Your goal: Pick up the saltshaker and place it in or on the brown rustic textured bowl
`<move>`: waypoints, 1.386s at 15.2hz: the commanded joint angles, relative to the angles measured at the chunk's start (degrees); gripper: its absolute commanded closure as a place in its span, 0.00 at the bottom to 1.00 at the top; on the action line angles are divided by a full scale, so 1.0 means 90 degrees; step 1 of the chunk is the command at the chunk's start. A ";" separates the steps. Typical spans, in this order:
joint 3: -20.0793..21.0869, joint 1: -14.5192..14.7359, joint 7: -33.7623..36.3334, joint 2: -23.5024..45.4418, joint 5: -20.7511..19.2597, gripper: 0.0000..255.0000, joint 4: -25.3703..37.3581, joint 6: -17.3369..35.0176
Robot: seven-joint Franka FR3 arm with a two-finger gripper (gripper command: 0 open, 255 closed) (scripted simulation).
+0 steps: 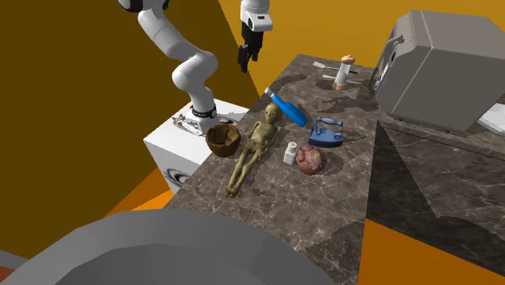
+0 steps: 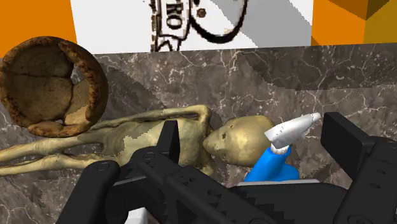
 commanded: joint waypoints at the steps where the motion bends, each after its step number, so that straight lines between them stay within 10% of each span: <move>1: 0.0000 0.0000 0.0000 0.0000 0.0000 0.00 0.0000 0.0000; 21: -0.1188 -0.0291 -0.1497 0.4321 -0.0030 0.00 0.1384 0.3090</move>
